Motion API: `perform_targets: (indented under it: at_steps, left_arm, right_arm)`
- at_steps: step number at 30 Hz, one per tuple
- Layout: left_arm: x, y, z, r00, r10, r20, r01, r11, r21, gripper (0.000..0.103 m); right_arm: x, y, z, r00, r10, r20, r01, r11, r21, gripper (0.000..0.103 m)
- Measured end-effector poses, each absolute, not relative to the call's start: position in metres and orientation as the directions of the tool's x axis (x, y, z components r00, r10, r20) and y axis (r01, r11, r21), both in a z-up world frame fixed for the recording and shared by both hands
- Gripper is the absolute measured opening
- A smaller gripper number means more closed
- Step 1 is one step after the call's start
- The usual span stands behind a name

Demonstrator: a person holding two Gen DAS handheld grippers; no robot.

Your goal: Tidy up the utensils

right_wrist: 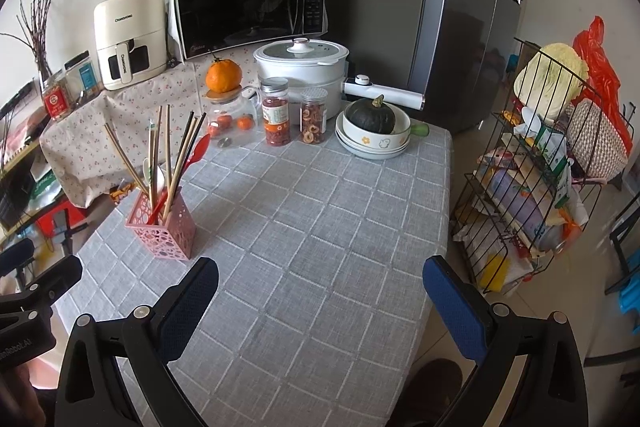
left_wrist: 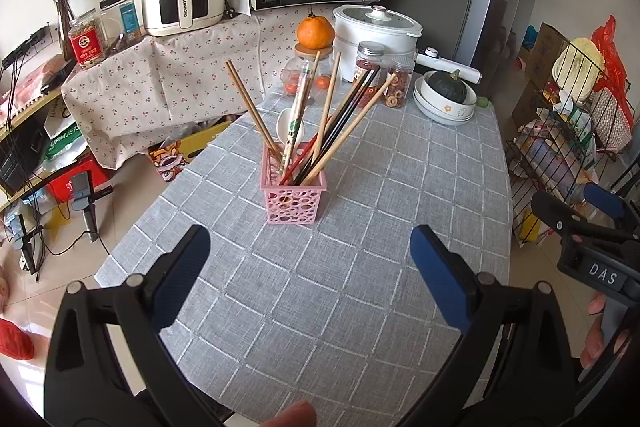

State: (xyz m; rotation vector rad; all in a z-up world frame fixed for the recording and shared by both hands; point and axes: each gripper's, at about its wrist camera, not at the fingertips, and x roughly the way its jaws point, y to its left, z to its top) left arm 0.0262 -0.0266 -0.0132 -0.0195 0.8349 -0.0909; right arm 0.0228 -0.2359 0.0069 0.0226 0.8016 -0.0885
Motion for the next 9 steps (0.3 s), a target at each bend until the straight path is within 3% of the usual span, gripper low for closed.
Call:
perform_targets:
  at_steps: [9]
  left_arm:
    - [0.0269, -0.0258, -0.0125, 0.664, -0.092, -0.742, 0.078, 0.995, -0.054, 0.100]
  right_arm:
    - [0.0230, -0.2353, 0.0041, 0.689, -0.064, -0.722, 0.086, 0.996, -0.005, 0.103]
